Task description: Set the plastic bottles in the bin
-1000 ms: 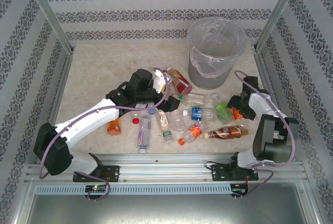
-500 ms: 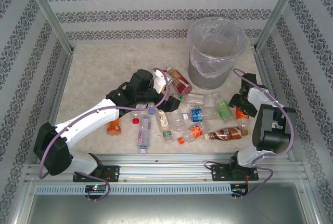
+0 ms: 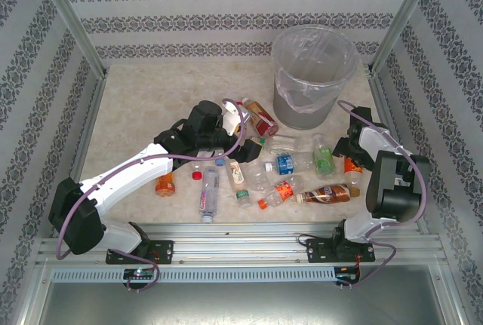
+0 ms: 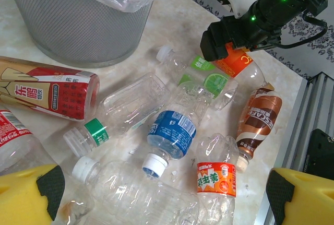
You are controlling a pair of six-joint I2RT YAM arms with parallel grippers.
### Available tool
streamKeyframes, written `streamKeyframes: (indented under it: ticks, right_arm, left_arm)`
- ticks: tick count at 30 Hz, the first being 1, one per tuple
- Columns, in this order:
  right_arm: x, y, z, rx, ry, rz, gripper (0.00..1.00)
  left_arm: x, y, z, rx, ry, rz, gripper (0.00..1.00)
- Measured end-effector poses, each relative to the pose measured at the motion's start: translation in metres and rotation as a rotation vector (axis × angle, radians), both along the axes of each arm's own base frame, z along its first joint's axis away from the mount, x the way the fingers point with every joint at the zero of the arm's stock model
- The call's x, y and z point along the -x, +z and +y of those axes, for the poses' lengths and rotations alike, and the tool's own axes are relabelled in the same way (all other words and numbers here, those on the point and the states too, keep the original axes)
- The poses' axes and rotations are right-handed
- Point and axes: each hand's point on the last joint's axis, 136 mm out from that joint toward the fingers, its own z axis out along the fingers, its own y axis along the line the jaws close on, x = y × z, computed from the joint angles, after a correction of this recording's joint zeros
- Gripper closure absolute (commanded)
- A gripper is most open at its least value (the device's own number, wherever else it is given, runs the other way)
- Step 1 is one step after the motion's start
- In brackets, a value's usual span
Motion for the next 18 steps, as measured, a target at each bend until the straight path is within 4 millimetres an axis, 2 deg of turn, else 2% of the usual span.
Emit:
streamKeyframes:
  ticks: [9, 13, 18]
  right_arm:
    - [0.013, 0.0, 0.002, -0.003, -0.001, 0.031, 0.06]
    - [0.014, 0.0, 0.0, 0.007, 0.0, 0.037, 0.18]
    - [0.015, 0.002, -0.004, 0.033, -0.002, 0.041, 0.26]
  left_arm:
    - [0.003, 0.0, -0.003, -0.001, -0.009, -0.001, 0.0]
    - [0.004, 0.0, -0.004, -0.002, -0.012, -0.003, 0.0]
    - [0.004, 0.0, -0.004, -0.005, -0.014, -0.007, 0.0]
